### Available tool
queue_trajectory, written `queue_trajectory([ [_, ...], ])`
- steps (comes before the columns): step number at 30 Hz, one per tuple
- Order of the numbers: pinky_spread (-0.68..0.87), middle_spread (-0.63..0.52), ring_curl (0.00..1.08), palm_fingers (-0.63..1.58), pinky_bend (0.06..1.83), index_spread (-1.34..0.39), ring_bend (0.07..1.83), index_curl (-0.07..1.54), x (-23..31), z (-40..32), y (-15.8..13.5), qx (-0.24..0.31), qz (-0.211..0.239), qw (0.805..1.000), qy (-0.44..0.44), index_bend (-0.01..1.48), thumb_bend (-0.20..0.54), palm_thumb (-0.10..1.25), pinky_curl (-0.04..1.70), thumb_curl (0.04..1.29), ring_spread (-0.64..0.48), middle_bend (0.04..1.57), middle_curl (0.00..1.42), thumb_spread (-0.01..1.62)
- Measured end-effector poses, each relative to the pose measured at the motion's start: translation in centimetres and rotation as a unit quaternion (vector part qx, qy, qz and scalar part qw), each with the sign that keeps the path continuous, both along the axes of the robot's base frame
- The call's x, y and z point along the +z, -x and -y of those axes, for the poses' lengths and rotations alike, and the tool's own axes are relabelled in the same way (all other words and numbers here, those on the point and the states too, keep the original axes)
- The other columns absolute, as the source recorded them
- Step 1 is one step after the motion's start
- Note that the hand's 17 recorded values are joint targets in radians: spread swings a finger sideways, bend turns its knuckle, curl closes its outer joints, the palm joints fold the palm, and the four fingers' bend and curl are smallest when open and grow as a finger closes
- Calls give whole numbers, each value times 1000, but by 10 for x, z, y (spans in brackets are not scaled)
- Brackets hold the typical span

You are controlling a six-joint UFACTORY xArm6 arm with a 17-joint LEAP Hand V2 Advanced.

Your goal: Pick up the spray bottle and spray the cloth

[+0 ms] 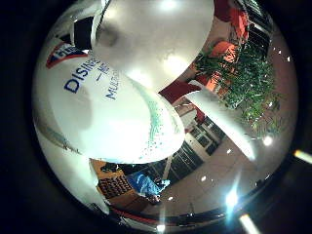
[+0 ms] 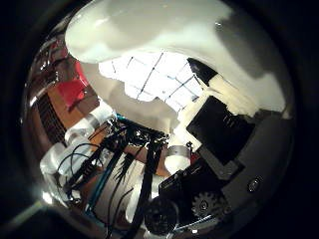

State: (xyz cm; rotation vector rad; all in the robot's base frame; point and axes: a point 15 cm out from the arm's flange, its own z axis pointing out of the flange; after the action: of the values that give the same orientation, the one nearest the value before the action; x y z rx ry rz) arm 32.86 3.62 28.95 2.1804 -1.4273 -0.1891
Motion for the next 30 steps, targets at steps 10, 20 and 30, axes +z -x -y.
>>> queue_trajectory([
  [10,-225,-96,599,1181,1038,-206,1495,742,16,-12,-10,4,29,999,-31,1141,-14,1005,1320,773,-159,1390,640,964],
  [20,-217,-96,601,1177,1040,-206,1493,743,73,-121,-4,-29,48,963,-262,1143,-13,1021,1321,785,-161,1392,641,959],
  [30,-205,-96,606,1173,1050,-208,1493,745,138,-243,-14,-42,77,877,-473,1142,-16,1031,1325,796,-162,1392,643,931],
])
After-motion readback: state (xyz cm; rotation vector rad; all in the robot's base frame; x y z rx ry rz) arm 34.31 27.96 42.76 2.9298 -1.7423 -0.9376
